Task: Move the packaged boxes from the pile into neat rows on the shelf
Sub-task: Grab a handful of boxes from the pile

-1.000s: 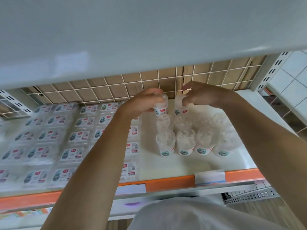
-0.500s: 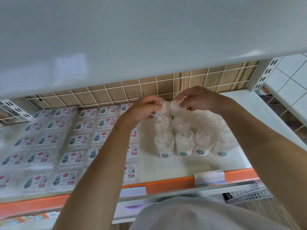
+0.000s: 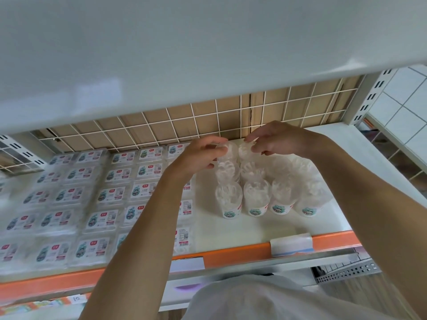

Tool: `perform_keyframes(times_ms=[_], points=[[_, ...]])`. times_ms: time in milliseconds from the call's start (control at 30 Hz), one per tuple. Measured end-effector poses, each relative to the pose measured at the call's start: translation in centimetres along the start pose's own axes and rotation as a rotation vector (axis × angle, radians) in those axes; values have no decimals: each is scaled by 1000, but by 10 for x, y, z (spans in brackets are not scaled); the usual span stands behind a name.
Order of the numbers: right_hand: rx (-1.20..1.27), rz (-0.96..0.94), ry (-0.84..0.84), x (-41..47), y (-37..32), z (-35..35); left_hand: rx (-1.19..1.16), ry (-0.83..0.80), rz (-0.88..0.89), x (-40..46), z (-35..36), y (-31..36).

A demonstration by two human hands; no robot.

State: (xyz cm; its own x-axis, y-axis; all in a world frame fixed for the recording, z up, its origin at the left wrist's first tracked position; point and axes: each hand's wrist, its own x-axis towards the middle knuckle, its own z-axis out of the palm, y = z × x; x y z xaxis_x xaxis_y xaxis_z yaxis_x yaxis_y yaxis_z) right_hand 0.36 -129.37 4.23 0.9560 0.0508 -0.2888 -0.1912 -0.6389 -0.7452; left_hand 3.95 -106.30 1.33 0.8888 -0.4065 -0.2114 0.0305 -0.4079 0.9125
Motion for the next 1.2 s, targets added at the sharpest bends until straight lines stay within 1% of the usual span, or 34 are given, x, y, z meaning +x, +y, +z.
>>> perform_keyframes(times_ms=[500,667,733,833,1033,1100,1200], points=[[-22,8,52,-13,-4,3,-2,2,-7,-10,2,4],[10,-57,150,-22,-4,-1,-31,33,-43,-12,3,3],[10,-81,166,-26,-4,-1,-46,72,-62,-13,4,3],[-8,-112,180,-36,-3,-3,-46,183,-71,-21,5,7],[-5,-181,170,-64,-2,-2,-24,375,-48,-61,6,23],[-16,-211,158,-72,-3,1,9,411,-55,-81,12,27],[-56,-266,103,-89,-7,6,60,422,-90,-114,24,33]])
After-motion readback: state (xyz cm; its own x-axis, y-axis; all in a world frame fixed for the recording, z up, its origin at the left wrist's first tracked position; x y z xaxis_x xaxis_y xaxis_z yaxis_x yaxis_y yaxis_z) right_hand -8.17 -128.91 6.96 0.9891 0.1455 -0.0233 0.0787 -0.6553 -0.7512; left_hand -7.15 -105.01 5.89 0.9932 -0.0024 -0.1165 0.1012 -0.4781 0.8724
